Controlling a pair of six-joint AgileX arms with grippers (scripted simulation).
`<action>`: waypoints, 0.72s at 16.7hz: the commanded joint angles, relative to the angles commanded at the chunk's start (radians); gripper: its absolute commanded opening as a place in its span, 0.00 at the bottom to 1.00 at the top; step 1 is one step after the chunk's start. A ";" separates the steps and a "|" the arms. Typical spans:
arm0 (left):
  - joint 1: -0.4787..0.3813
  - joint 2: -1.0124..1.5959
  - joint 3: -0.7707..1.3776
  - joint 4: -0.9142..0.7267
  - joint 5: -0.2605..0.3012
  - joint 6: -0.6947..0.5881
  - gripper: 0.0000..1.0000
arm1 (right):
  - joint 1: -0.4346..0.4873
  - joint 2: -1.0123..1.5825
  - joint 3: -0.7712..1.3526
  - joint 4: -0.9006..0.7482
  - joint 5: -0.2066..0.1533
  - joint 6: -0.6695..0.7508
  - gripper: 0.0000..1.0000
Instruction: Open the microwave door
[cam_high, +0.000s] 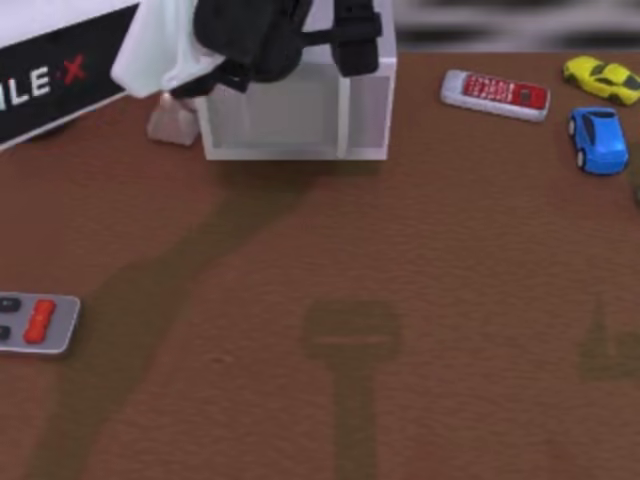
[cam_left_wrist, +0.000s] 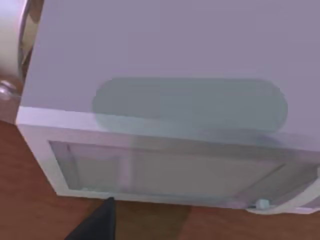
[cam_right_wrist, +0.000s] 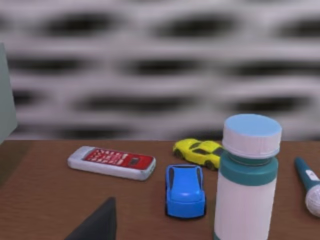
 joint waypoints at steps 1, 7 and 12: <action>-0.022 0.065 0.048 -0.023 -0.013 -0.017 1.00 | 0.000 0.000 0.000 0.000 0.000 0.000 1.00; -0.087 0.255 0.188 -0.105 -0.051 -0.063 1.00 | 0.000 0.000 0.000 0.000 0.000 0.000 1.00; -0.081 0.257 0.187 -0.101 -0.048 -0.061 1.00 | 0.000 0.000 0.000 0.000 0.000 0.000 1.00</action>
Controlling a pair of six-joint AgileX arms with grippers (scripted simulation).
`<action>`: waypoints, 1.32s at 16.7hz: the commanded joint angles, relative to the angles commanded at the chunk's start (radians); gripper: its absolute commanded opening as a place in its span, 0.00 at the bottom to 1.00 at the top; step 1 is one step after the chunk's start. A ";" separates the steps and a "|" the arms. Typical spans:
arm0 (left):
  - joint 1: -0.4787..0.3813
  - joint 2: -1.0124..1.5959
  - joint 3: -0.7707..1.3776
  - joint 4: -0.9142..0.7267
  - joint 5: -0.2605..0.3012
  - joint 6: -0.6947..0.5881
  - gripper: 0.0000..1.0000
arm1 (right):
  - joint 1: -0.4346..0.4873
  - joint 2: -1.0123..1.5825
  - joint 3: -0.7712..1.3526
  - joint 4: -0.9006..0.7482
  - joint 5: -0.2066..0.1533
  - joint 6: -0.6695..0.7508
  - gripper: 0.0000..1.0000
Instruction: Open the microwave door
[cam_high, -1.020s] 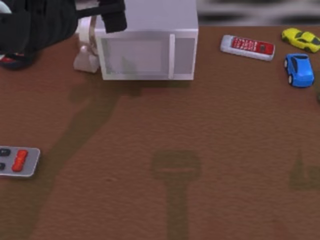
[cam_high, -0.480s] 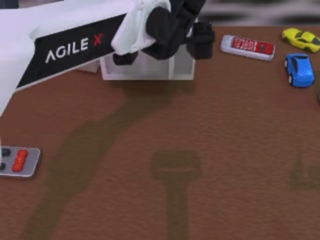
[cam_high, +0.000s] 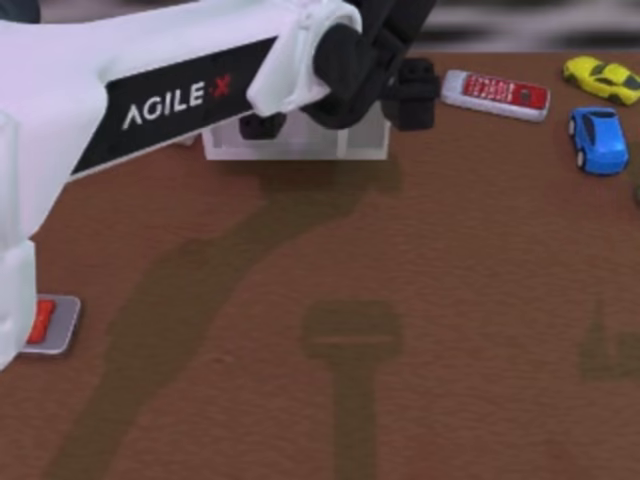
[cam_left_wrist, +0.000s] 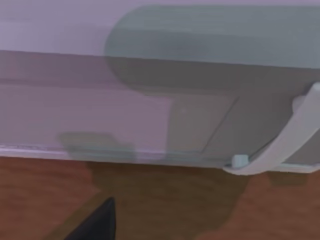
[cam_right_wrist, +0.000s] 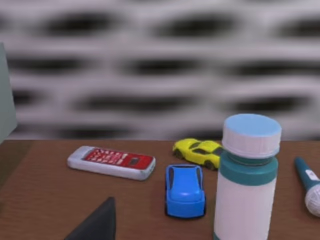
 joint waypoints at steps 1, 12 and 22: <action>0.003 0.014 0.010 0.010 0.003 0.005 1.00 | 0.000 0.000 0.000 0.000 0.000 0.000 1.00; 0.061 0.214 0.110 0.126 0.039 0.058 0.92 | 0.000 0.000 0.000 0.000 0.000 0.000 1.00; 0.061 0.214 0.110 0.126 0.039 0.058 0.17 | 0.000 0.000 0.000 0.000 0.000 0.000 1.00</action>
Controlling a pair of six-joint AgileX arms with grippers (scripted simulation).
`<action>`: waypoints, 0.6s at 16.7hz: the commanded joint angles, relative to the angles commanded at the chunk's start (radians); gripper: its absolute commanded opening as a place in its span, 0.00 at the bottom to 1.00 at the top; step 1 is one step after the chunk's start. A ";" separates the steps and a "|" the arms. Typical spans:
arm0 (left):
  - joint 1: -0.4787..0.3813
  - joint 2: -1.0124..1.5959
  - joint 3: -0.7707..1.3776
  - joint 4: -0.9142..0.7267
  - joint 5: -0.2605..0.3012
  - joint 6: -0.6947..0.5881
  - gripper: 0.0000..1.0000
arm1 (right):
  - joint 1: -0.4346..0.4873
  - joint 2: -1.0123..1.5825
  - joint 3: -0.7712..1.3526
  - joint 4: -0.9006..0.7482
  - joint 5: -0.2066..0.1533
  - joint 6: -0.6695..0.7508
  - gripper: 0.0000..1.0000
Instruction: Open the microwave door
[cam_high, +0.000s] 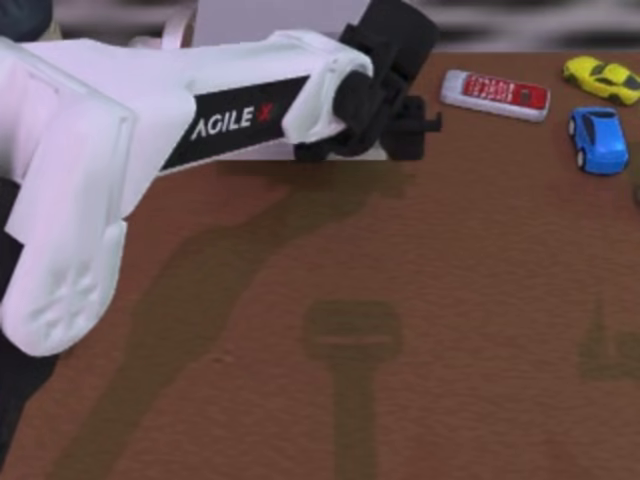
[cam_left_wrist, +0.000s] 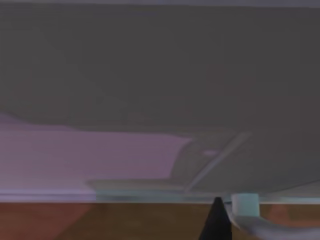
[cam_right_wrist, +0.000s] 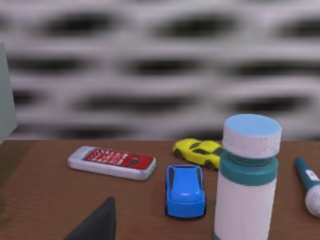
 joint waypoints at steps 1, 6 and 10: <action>0.000 0.000 0.000 0.000 0.000 0.000 0.10 | 0.000 0.000 0.000 0.000 0.000 0.000 1.00; 0.000 0.000 0.000 0.000 0.000 0.000 0.00 | 0.000 0.000 0.000 0.000 0.000 0.000 1.00; 0.000 0.000 0.000 0.000 0.000 0.000 0.00 | 0.000 0.000 0.000 0.000 0.000 0.000 1.00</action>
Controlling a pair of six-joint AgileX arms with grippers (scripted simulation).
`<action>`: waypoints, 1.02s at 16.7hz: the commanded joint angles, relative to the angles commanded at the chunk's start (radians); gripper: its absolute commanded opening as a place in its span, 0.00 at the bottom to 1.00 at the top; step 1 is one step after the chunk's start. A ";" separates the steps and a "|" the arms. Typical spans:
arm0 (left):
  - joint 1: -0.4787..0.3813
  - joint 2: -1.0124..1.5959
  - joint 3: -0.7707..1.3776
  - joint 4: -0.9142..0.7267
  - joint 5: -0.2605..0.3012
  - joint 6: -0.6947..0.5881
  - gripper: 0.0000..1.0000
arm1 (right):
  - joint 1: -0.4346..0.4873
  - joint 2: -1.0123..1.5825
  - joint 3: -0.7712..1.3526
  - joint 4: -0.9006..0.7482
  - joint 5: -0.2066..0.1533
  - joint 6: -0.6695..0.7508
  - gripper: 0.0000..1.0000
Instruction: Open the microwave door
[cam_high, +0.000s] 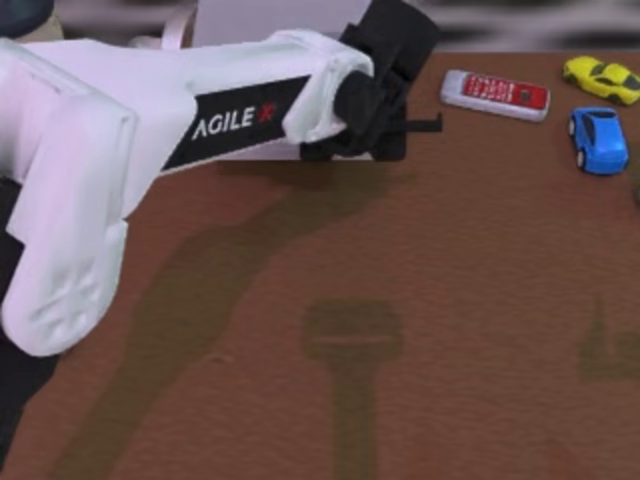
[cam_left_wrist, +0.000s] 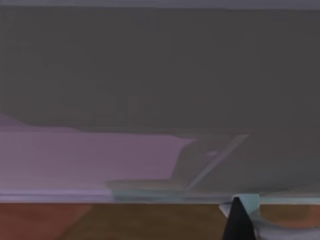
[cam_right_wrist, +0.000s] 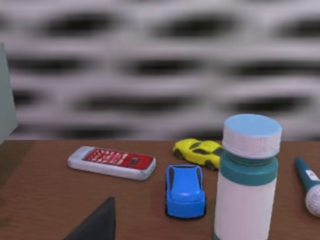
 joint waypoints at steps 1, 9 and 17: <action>-0.038 -0.025 -0.051 -0.008 0.013 -0.002 0.00 | 0.000 0.000 0.000 0.000 0.000 0.000 1.00; -0.034 -0.091 -0.154 0.051 -0.021 -0.031 0.00 | 0.000 0.000 0.000 0.000 0.000 0.000 1.00; -0.034 -0.091 -0.154 0.051 -0.021 -0.031 0.00 | 0.000 0.000 0.000 0.000 0.000 0.000 1.00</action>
